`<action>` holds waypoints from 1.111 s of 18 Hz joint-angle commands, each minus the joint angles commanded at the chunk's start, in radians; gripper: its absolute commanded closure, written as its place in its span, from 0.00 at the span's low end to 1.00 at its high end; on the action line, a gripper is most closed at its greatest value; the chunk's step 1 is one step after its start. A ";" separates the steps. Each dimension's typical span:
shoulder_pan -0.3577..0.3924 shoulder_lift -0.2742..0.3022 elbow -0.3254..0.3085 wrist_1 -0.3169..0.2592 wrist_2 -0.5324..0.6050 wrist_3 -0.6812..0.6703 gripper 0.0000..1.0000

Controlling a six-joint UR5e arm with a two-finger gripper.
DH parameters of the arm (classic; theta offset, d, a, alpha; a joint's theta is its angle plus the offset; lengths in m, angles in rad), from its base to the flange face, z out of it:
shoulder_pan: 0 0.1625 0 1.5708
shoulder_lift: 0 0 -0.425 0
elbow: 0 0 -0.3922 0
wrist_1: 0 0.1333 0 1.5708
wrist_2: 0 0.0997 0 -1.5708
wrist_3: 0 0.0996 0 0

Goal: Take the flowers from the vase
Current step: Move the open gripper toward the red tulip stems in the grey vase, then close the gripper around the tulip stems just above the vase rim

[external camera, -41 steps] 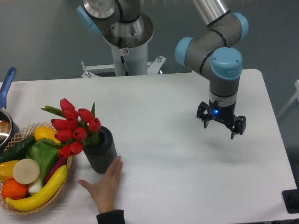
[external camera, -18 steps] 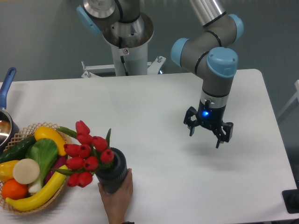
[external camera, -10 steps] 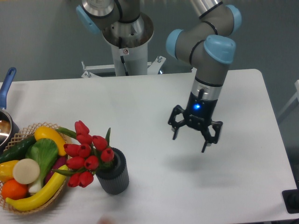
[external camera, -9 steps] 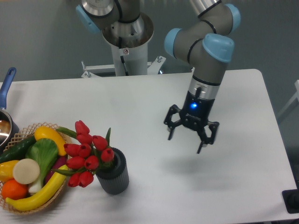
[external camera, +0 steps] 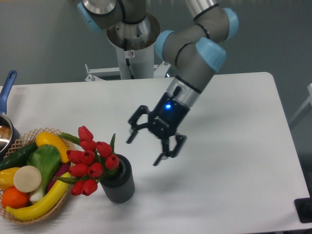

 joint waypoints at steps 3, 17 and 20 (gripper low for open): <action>-0.025 -0.009 0.002 0.002 0.000 0.001 0.00; -0.049 -0.104 0.057 0.002 -0.058 0.055 0.05; -0.052 -0.112 0.055 0.002 -0.057 0.054 0.47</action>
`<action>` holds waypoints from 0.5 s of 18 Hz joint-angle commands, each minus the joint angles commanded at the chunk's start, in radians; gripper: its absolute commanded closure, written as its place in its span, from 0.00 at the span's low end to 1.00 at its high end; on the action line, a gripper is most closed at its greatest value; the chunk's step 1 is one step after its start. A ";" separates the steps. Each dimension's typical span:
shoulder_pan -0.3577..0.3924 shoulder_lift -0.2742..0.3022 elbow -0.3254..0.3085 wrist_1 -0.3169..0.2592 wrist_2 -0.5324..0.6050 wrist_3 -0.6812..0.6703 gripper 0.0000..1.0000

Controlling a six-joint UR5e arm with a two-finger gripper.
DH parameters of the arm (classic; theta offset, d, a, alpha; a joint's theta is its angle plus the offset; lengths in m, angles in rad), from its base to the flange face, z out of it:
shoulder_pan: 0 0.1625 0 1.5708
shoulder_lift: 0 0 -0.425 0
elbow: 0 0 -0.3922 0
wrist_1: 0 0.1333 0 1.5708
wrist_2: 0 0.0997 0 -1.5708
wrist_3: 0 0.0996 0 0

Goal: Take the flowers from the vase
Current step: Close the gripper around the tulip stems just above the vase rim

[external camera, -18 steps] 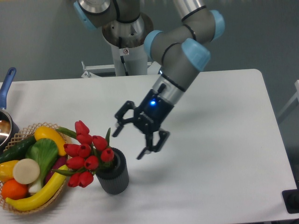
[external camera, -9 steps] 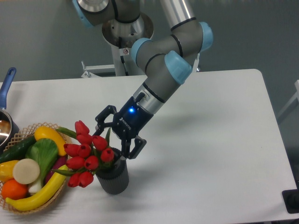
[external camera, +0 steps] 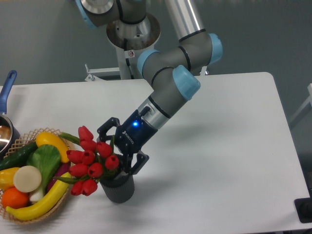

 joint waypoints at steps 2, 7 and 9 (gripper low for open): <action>0.000 0.002 -0.008 0.000 0.005 0.002 0.77; 0.017 0.031 -0.018 0.000 0.005 -0.006 1.00; 0.029 0.047 -0.020 -0.002 0.003 -0.027 1.00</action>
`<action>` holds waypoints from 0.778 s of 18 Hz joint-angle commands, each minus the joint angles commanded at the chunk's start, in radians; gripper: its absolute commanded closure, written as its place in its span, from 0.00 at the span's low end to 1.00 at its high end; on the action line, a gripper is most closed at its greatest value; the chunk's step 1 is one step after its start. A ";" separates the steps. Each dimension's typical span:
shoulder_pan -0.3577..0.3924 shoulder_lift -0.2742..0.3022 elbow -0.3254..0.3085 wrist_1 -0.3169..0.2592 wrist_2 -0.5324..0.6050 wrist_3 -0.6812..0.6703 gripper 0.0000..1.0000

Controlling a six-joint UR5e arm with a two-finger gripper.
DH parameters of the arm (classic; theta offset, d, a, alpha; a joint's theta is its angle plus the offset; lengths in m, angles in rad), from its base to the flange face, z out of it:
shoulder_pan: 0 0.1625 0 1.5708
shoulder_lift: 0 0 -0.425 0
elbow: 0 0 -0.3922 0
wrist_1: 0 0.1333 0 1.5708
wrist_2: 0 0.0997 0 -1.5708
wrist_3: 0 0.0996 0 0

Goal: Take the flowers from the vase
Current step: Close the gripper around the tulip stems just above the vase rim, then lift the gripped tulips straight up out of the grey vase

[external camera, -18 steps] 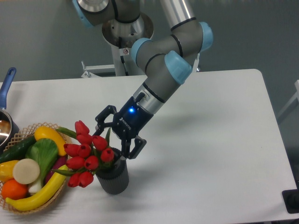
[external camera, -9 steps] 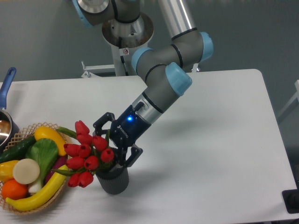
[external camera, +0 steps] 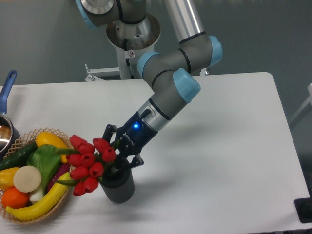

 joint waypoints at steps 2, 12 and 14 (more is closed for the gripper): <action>0.006 0.009 0.006 0.002 -0.009 -0.034 1.00; 0.063 0.075 0.029 0.002 -0.149 -0.109 1.00; 0.064 0.077 0.043 0.002 -0.176 -0.117 1.00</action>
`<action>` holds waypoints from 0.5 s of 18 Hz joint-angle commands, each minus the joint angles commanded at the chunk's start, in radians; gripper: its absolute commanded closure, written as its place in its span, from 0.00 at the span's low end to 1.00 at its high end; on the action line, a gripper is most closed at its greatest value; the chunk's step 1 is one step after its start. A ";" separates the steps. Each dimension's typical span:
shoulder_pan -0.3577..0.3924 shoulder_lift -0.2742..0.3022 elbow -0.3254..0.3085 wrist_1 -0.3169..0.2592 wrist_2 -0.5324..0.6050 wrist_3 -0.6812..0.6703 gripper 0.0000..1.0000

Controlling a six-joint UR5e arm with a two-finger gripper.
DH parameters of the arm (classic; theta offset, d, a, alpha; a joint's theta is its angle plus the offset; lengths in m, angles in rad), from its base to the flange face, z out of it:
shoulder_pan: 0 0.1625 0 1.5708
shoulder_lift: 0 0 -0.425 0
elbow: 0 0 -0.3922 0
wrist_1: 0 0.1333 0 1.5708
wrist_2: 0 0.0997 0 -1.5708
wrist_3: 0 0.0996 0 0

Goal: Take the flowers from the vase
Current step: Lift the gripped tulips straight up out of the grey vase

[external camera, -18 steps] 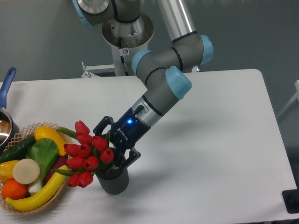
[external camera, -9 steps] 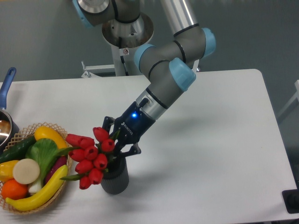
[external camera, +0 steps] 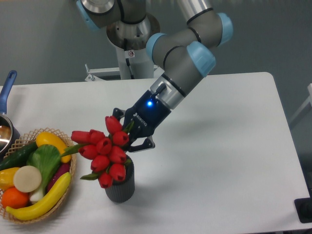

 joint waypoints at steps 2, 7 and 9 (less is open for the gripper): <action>0.000 0.002 0.017 0.000 -0.028 -0.009 1.00; 0.008 0.003 0.069 -0.002 -0.055 -0.060 1.00; 0.028 0.005 0.080 -0.002 -0.063 -0.068 1.00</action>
